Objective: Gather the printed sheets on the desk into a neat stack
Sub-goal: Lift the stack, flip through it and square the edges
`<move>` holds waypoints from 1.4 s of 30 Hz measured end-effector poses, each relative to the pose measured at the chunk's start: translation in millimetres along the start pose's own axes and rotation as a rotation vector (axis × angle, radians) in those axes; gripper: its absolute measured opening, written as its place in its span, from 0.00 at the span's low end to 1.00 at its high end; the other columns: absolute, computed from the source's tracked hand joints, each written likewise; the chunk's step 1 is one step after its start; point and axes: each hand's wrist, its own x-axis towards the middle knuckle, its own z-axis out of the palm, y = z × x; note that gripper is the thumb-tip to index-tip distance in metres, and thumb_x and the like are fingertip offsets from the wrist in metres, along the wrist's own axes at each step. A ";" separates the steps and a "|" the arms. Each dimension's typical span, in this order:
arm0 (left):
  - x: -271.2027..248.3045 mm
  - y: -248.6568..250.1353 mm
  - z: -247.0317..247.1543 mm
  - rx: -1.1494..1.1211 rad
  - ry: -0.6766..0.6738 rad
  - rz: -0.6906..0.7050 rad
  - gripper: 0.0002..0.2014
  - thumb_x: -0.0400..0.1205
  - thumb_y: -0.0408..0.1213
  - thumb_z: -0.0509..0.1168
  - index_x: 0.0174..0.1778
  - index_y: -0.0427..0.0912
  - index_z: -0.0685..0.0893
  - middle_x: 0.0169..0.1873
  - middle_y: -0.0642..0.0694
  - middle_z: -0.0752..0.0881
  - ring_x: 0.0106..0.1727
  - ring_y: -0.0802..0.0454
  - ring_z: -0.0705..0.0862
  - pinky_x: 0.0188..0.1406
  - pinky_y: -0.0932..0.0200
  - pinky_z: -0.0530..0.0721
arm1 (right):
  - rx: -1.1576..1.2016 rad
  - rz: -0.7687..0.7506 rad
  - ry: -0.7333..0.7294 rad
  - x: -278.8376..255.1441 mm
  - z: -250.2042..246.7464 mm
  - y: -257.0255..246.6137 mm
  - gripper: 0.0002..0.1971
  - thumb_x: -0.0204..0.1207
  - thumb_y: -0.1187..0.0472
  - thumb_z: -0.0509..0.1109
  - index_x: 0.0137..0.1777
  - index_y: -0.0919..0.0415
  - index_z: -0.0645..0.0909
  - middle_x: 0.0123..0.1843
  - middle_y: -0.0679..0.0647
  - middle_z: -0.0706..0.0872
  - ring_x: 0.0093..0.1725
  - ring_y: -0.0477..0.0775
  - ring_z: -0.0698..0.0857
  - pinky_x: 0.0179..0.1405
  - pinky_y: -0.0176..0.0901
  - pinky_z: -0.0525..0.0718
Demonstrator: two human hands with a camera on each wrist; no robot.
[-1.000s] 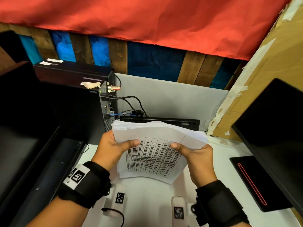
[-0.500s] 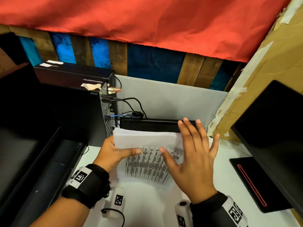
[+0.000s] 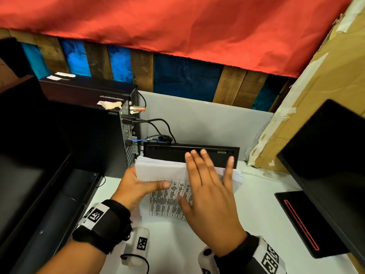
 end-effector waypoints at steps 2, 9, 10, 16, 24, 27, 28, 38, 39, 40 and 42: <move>-1.5 1.3 1.8 -0.003 -0.004 0.003 0.26 0.62 0.24 0.79 0.58 0.35 0.87 0.48 0.42 0.93 0.52 0.48 0.92 0.45 0.61 0.89 | 0.041 -0.030 0.012 2.2 1.0 -6.4 0.39 0.76 0.42 0.65 0.84 0.55 0.57 0.85 0.52 0.64 0.86 0.54 0.56 0.79 0.75 0.46; -2.7 4.0 4.5 -0.001 0.016 0.027 0.20 0.66 0.16 0.75 0.52 0.38 0.88 0.44 0.44 0.94 0.46 0.51 0.92 0.38 0.64 0.87 | 0.066 -0.154 -0.008 8.5 2.6 -29.3 0.42 0.72 0.47 0.69 0.84 0.46 0.54 0.83 0.52 0.66 0.85 0.58 0.60 0.75 0.80 0.49; -2.4 3.4 4.5 -0.001 0.019 0.031 0.20 0.67 0.15 0.74 0.51 0.37 0.88 0.43 0.44 0.94 0.45 0.51 0.92 0.38 0.65 0.87 | 0.063 -0.151 -0.010 8.7 2.4 -30.1 0.42 0.73 0.47 0.69 0.85 0.46 0.54 0.83 0.51 0.66 0.85 0.57 0.60 0.76 0.80 0.49; -0.5 -0.6 -0.7 -0.020 0.048 0.003 0.20 0.65 0.24 0.77 0.54 0.36 0.89 0.46 0.43 0.94 0.50 0.48 0.92 0.46 0.61 0.89 | 0.008 -0.003 -0.083 1.5 -5.8 -10.7 0.35 0.77 0.43 0.63 0.83 0.39 0.56 0.79 0.47 0.72 0.83 0.55 0.65 0.75 0.82 0.48; -0.7 -12.6 -2.4 -0.060 0.085 0.046 0.28 0.59 0.40 0.83 0.55 0.39 0.87 0.49 0.44 0.93 0.53 0.48 0.92 0.46 0.63 0.89 | 1.004 0.467 0.264 -24.4 25.2 64.9 0.53 0.56 0.50 0.86 0.78 0.33 0.59 0.80 0.46 0.68 0.79 0.43 0.68 0.81 0.46 0.68; -6.4 -22.8 0.0 -0.100 0.129 0.052 0.45 0.51 0.58 0.84 0.63 0.44 0.80 0.54 0.46 0.91 0.55 0.54 0.90 0.46 0.66 0.87 | 1.381 0.551 0.035 -23.0 49.3 72.8 0.43 0.57 0.55 0.87 0.74 0.48 0.73 0.68 0.51 0.86 0.69 0.52 0.84 0.72 0.57 0.79; -9.1 -25.3 3.4 -0.098 0.127 0.047 0.47 0.52 0.62 0.82 0.65 0.44 0.78 0.55 0.47 0.91 0.56 0.54 0.90 0.48 0.66 0.87 | 1.414 0.572 0.004 -21.6 54.2 70.5 0.35 0.60 0.58 0.84 0.69 0.54 0.79 0.61 0.52 0.90 0.63 0.54 0.87 0.65 0.54 0.85; -4.6 -7.3 8.8 -0.002 0.122 0.164 0.40 0.61 0.71 0.71 0.64 0.51 0.76 0.56 0.55 0.90 0.57 0.60 0.88 0.50 0.69 0.86 | 1.497 0.548 0.188 -4.9 54.0 72.0 0.29 0.58 0.58 0.84 0.61 0.63 0.84 0.54 0.58 0.93 0.55 0.55 0.91 0.50 0.43 0.90; -4.6 -6.0 7.6 0.018 0.111 0.160 0.39 0.59 0.71 0.72 0.63 0.54 0.76 0.54 0.58 0.90 0.56 0.62 0.88 0.48 0.70 0.85 | 1.495 0.545 0.171 -5.7 54.1 74.5 0.34 0.52 0.52 0.87 0.60 0.63 0.84 0.53 0.58 0.92 0.54 0.56 0.91 0.48 0.43 0.90; -4.3 -6.1 7.0 0.030 0.096 0.146 0.39 0.59 0.71 0.73 0.62 0.55 0.75 0.54 0.59 0.90 0.55 0.62 0.88 0.48 0.70 0.86 | 1.497 0.552 0.142 -6.0 54.5 75.3 0.36 0.47 0.50 0.89 0.58 0.62 0.85 0.52 0.59 0.93 0.54 0.57 0.91 0.48 0.44 0.90; -3.5 -7.8 8.9 0.012 0.066 0.134 0.40 0.58 0.69 0.75 0.63 0.52 0.77 0.55 0.54 0.90 0.56 0.58 0.89 0.48 0.68 0.86 | 1.518 0.554 0.083 -4.6 55.0 72.9 0.30 0.50 0.57 0.87 0.55 0.62 0.87 0.51 0.60 0.93 0.54 0.59 0.92 0.53 0.51 0.90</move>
